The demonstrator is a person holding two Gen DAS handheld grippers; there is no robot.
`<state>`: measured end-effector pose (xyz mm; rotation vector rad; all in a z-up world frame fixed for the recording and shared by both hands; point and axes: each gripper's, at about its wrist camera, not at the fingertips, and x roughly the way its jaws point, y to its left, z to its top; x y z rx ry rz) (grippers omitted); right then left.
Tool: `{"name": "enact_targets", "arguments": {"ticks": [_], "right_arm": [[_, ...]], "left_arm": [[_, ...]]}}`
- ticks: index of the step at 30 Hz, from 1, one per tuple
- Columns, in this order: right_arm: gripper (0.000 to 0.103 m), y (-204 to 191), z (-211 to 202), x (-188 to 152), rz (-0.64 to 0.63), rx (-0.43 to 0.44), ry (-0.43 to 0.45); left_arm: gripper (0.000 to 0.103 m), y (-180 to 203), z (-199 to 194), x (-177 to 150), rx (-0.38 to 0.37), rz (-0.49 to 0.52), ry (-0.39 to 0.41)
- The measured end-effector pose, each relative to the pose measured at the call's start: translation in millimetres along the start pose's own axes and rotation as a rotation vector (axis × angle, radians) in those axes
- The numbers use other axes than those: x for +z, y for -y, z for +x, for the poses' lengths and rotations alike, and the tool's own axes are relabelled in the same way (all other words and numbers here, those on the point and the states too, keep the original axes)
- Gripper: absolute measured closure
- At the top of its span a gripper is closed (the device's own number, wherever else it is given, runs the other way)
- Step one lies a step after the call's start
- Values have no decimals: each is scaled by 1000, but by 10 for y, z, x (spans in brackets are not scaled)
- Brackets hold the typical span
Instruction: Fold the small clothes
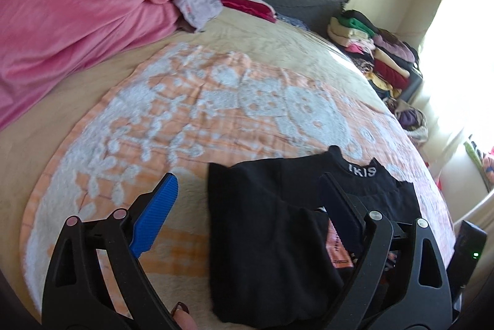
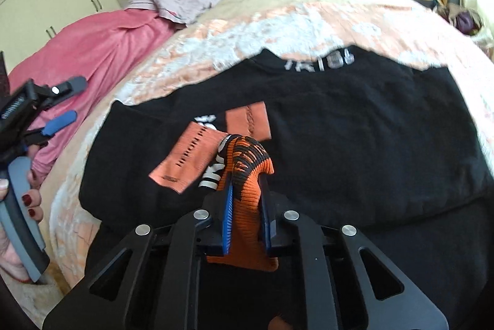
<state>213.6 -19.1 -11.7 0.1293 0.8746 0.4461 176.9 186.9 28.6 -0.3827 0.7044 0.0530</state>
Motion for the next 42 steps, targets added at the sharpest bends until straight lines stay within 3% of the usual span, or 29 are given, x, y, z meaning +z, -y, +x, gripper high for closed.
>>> {"name": "enact_targets", "arguments": {"ticks": [8,16,23,30,42], "right_arm": [[91,-167,-471,410,-100,23,157],[91,83,-792,657,-144,-119,233],[91,526,-756,604,-112,-273,207],[90,806,-600,410,-63,-330,159],[84,921,-513,283,-57,-399,131]], "left_arm": [[18,-219,-62,46,35,-66,29],[18,-193,-47,22,36,-48,28],[18,-101,-22,-2,38,-12,31],[18,198,90,-98,18,88,13],[18,722,269,-350,-64,236,-38]]}}
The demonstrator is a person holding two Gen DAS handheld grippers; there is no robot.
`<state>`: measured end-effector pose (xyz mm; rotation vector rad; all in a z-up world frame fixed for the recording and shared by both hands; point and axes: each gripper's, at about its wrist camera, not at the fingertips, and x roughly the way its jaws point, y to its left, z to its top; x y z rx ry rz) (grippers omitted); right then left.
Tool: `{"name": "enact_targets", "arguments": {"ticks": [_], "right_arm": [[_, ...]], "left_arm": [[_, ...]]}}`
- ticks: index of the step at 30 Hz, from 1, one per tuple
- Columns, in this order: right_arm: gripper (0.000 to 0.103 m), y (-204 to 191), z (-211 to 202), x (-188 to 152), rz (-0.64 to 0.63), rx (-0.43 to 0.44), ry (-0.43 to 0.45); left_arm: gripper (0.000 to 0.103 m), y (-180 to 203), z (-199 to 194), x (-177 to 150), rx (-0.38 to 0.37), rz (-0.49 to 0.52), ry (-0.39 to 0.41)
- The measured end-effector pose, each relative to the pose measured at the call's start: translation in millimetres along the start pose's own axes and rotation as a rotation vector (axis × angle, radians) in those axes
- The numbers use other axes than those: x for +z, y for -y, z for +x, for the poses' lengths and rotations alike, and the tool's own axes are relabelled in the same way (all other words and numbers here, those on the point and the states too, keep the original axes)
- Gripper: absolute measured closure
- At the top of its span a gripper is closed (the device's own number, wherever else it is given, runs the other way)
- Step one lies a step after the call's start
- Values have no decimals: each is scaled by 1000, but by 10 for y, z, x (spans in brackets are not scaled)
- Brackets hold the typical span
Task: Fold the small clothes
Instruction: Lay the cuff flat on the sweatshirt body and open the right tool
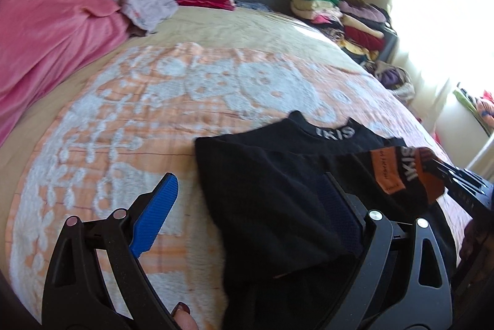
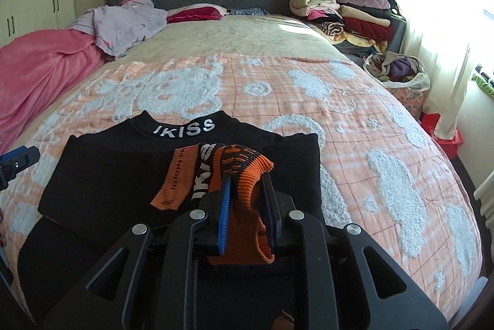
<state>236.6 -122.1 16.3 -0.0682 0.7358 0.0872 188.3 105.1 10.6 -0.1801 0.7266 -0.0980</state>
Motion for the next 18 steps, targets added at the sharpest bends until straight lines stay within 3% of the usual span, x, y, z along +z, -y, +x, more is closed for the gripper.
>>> {"name": "enact_targets", "arguments": {"ticks": [5,9,13,18], "right_arm": [[69,114,-21,-45,20,-76,12],[66,204,-10,-109,49,-91,-2],[63,122,16,-161,52,-36,-23],[60,-109,31,-144,19,47,-39]], "left_arm": [[18,205,64,-34,-38,48,-17],[18,326,118,-65,-61,80,-35],[18,394,236,-107,-68,99,-92],[18,340,506,-271,-49,85,-253]]}}
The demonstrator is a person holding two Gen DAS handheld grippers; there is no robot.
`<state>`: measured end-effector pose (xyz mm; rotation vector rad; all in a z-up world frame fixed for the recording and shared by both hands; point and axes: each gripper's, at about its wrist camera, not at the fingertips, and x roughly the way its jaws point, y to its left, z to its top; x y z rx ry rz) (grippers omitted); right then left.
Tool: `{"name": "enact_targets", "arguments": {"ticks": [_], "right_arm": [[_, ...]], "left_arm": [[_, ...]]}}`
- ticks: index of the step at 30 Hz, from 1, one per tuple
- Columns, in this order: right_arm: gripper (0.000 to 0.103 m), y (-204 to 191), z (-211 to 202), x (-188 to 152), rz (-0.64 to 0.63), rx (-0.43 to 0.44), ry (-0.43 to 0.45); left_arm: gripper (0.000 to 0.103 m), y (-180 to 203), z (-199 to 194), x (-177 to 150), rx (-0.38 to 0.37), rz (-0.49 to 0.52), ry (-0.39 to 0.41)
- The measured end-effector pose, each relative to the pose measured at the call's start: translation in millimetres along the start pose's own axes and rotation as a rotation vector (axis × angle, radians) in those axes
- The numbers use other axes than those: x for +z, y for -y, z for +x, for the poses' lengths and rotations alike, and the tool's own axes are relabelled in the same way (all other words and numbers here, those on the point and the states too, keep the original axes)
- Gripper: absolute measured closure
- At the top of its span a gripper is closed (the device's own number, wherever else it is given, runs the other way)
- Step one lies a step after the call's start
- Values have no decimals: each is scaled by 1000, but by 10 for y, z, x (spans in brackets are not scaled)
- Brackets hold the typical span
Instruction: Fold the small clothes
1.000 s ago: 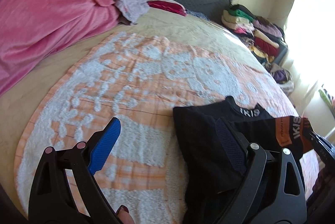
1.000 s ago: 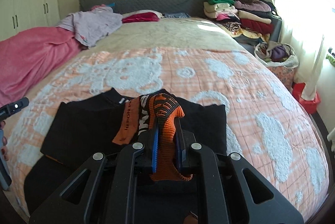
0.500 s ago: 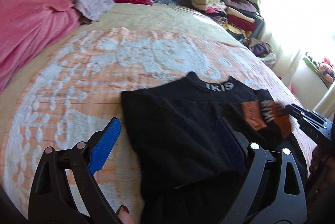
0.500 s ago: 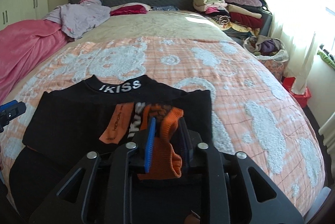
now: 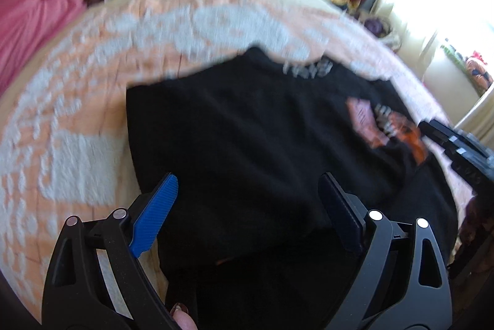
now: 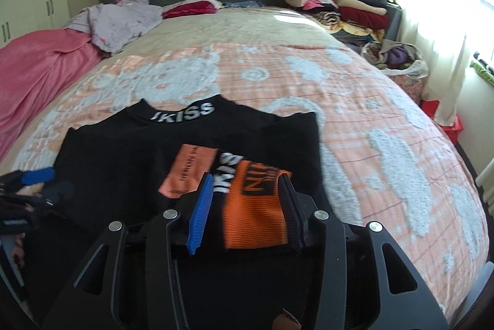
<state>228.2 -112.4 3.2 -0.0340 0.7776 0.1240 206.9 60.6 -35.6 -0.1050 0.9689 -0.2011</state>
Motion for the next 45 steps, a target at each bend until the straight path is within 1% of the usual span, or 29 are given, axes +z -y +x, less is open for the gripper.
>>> {"name": "enact_targets", "arguments": {"ticks": [4,8,10,11,12,13,14,16,20,21,23,27,30,31,33,35,39,40,41,43,44,45], "right_arm": [[59,-221,55,38,-49,57,-23],[57,-304,146,44,-58,119,-64],[57,-295,259,-1,-61,113,-118],[57,-262,342,-56,-56,90,-160],[57,-224,390,-99,-48,75,-179],[56,-182,422,-139,-39,36,-192],[54,-136,433,-179,-23,34,-192],[54,-74,406,-215,23,71,-171],[53,-69,314,-213,26,68,-154],[53,-66,284,-212,30,71,-146],[47,-46,221,-215,39,76,-133],[45,-25,117,-233,59,83,-114],[37,-12,45,-235,74,92,-101],[33,-7,9,-235,79,95,-93],[30,-4,-46,-227,89,100,-80],[23,2,-100,-219,98,104,-71],[21,7,-194,-203,105,102,-50],[14,9,-217,-201,109,96,-45],[12,14,-243,-199,114,95,-37],[11,24,-279,-195,121,91,-29],[9,28,-290,-194,125,87,-26],[8,32,-301,-192,129,85,-23]], "left_arm": [[18,0,28,-53,7,16,-17],[18,-29,12,-80,-8,9,-18],[18,-36,1,-81,-15,5,-19],[18,-39,-2,-79,-17,4,-20],[18,-45,-6,-81,-21,1,-20],[18,-47,-10,-83,-21,0,-21],[18,-45,-13,-84,-23,0,-20],[18,-45,-16,-85,-21,0,-20],[18,-45,-23,-86,-19,0,-17],[18,-44,-31,-85,-19,1,-16],[18,-43,-44,-83,-20,0,-14],[18,-52,-77,-86,-24,-3,-11],[18,-57,-120,-90,-26,-7,-6],[18,-58,-139,-90,-27,-8,-3],[18,-63,-191,-88,-28,-10,7],[18,-69,-251,-85,-30,-11,19],[18,-79,-363,-84,-32,-9,46],[18,-82,-387,-83,-32,-9,52],[18,-86,-405,-81,-31,-10,57],[18,-96,-457,-79,-31,-11,69],[17,-101,-483,-78,-30,-11,75],[14,-102,-493,-77,-28,-12,78]]}}
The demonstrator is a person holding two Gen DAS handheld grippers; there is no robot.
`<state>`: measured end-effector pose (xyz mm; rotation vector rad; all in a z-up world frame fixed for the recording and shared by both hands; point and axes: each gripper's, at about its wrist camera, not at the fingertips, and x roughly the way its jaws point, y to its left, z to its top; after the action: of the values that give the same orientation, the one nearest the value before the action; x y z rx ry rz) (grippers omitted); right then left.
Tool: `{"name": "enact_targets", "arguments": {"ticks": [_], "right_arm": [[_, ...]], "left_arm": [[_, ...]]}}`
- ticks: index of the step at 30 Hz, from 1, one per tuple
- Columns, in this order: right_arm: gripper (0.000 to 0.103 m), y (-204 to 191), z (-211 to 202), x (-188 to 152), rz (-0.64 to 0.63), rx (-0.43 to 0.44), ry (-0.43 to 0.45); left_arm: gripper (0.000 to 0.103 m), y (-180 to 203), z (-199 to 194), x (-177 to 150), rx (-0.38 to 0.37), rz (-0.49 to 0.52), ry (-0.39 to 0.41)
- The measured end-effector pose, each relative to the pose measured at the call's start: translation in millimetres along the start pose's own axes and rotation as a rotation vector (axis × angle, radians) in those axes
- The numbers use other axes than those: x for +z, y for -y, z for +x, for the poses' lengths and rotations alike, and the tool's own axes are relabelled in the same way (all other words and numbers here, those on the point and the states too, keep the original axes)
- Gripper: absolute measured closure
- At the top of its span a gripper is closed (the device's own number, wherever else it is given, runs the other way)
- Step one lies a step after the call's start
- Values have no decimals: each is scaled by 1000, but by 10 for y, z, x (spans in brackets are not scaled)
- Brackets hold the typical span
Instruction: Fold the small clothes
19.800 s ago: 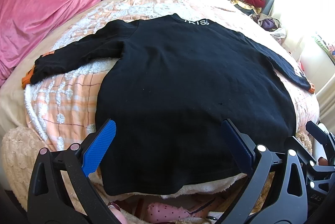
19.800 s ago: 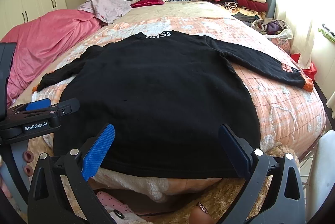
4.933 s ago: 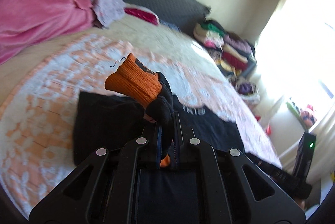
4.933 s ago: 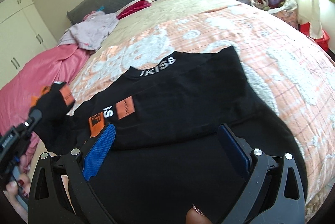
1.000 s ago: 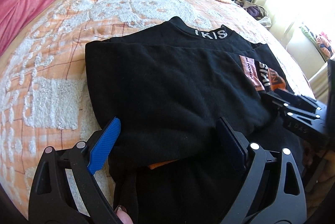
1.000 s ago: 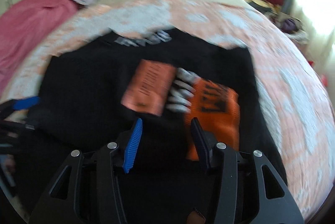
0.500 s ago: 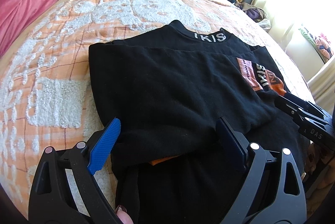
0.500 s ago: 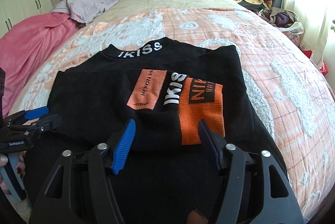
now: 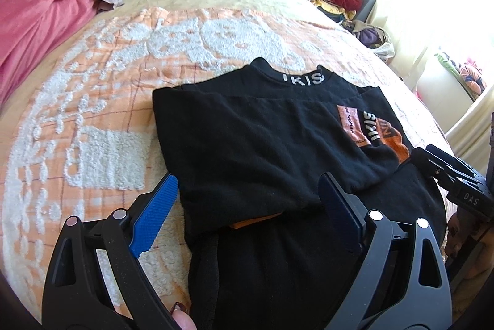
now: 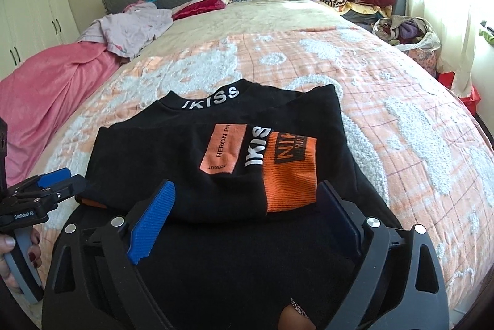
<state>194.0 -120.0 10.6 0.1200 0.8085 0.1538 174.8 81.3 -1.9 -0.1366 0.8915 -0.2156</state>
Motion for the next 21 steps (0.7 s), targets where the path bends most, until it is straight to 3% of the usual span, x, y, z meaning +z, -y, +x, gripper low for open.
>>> {"name": "enact_targets", "arguments": {"ticks": [2,21], "right_arm": [[8,13,-24,2,7,7,4],[6,74,-313,-81,21,-5,46]], "left_arm": [[10,-13,-32,6,-1,-5,8],[10,11,-222,-14,2,11,44]]}}
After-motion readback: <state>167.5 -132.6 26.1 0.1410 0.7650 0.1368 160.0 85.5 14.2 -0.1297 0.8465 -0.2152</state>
